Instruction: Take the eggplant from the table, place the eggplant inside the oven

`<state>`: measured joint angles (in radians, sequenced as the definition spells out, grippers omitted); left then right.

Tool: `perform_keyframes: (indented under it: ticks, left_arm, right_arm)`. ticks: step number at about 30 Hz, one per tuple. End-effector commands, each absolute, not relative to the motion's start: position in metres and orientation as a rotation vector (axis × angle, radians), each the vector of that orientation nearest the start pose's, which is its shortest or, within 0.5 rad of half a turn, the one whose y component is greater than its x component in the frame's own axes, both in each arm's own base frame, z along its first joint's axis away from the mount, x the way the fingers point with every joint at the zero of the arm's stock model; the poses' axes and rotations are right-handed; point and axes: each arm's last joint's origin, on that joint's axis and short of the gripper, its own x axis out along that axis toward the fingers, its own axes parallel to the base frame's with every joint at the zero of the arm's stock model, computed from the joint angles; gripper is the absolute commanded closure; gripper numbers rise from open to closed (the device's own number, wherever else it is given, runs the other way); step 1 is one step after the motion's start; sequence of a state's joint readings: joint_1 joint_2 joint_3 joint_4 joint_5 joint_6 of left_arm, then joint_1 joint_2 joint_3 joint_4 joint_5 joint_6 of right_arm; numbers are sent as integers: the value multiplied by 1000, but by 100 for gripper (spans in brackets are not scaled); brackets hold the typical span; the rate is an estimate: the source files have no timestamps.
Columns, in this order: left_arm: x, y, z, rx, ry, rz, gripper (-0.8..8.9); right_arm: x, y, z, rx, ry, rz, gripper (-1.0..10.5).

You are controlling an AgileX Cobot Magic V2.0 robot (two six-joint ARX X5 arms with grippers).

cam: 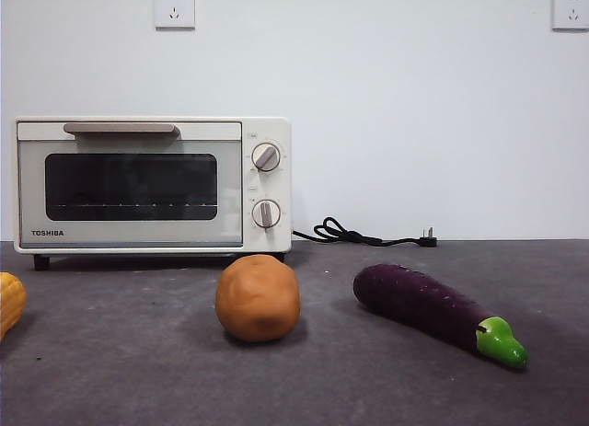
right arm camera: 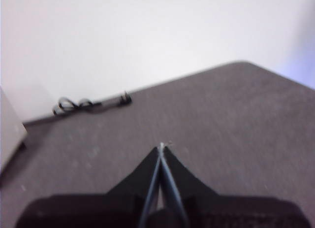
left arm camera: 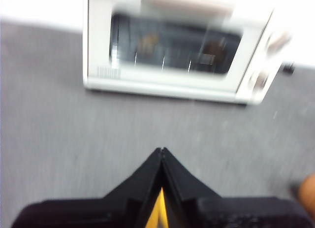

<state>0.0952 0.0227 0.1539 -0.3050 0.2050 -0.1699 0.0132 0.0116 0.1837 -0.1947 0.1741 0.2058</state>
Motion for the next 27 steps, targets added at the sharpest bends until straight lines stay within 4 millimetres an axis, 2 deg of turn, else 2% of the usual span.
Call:
perform_keyframes:
  ticks: [1, 13, 23, 27]
  left_arm:
    - [83, 2, 202, -199, 135, -108, 819]
    - [83, 0, 292, -192, 85, -174, 819]
    - [86, 0, 375, -185, 78, -180, 819]
    - [87, -2, 406, -169, 96, -247, 819]
  right_arm:
    - [79, -4, 221, 255, -26, -147, 955]
    - [71, 0, 295, 255, 86, -20, 955]
    - [78, 4, 371, 171, 163, 101, 955]
    - [84, 6, 399, 133, 206, 159, 955]
